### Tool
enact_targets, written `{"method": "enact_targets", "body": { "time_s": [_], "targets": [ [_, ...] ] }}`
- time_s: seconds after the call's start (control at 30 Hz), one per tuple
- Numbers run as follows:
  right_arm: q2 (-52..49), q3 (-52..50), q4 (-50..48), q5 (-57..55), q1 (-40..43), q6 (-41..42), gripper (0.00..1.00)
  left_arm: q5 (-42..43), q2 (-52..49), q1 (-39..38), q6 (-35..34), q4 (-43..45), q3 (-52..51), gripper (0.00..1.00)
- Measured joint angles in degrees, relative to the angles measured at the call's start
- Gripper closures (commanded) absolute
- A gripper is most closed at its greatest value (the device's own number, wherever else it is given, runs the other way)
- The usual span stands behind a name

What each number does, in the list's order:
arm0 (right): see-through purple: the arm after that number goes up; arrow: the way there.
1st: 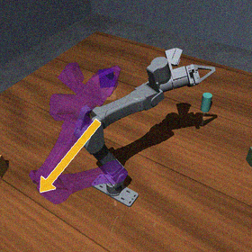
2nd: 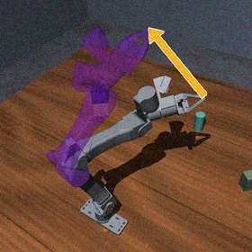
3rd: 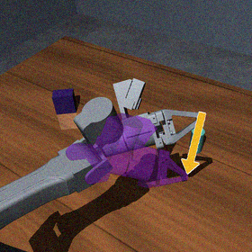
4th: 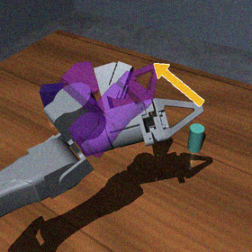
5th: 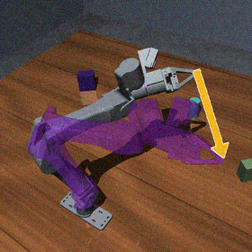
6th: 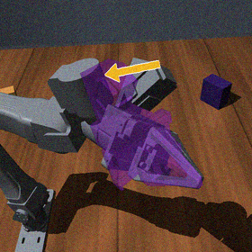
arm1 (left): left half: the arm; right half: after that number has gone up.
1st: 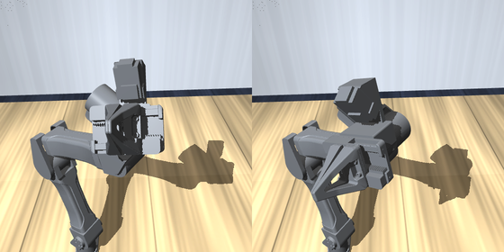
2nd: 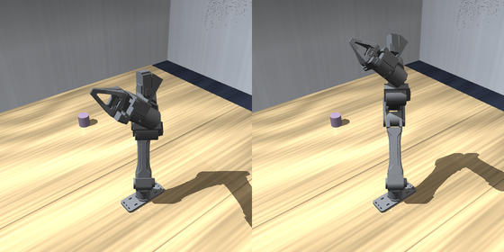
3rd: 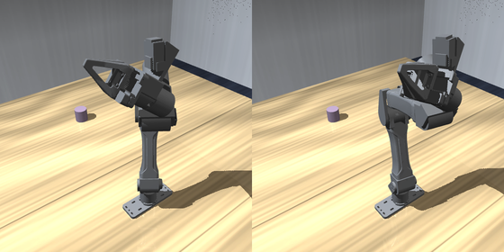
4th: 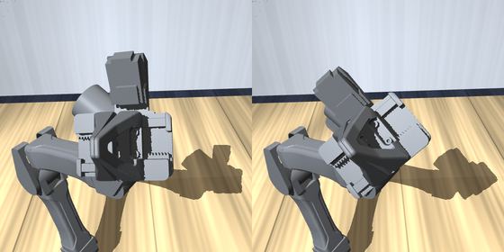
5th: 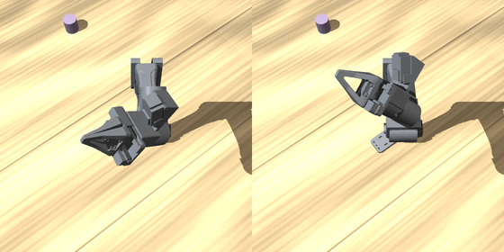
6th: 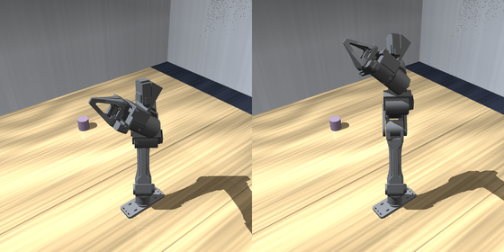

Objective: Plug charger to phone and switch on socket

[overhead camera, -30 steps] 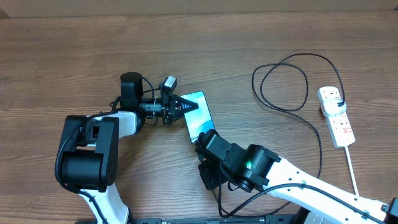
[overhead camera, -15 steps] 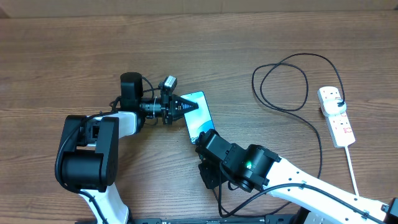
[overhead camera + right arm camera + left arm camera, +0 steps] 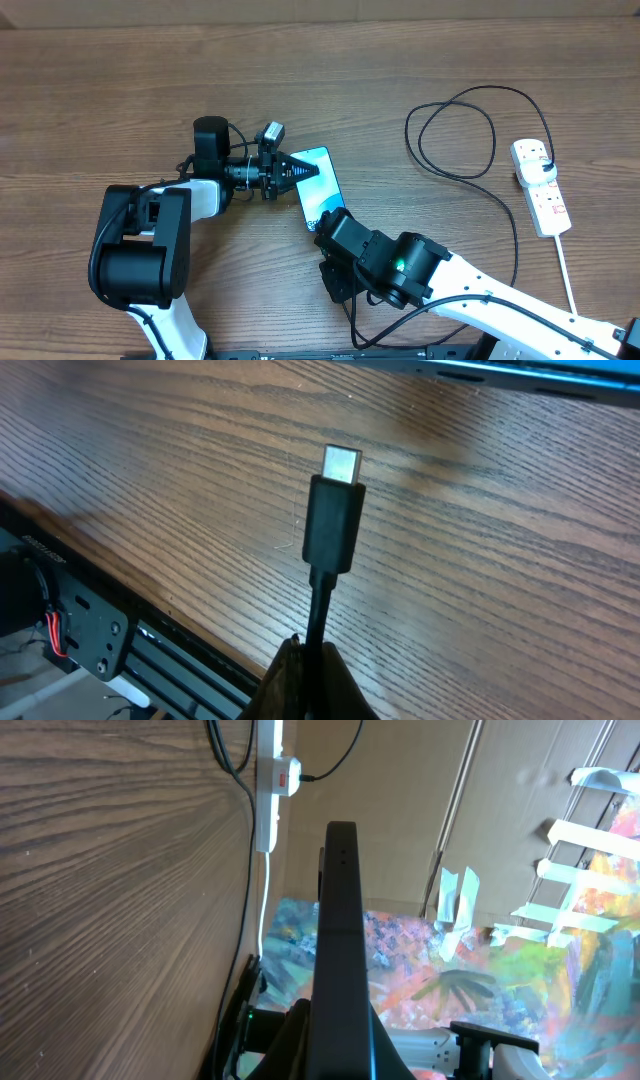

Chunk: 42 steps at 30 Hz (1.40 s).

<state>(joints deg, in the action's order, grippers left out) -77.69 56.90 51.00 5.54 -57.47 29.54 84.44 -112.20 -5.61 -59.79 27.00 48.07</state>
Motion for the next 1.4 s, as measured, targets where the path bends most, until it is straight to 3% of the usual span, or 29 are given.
{"method": "enact_targets", "body": {
  "time_s": [1.03, 1.4],
  "targets": [
    [0.00, 0.00, -3.56, -1.73, 0.09, 0.48, 0.96, 0.02, 0.00, 0.00, 0.02, 0.00, 0.00, 0.96],
    [0.00, 0.00, -0.46, -4.59, 0.09, 0.48, 0.96, 2.82, 0.00, 0.00, 4.13, 0.07, 0.00, 0.96]
  ]
}}
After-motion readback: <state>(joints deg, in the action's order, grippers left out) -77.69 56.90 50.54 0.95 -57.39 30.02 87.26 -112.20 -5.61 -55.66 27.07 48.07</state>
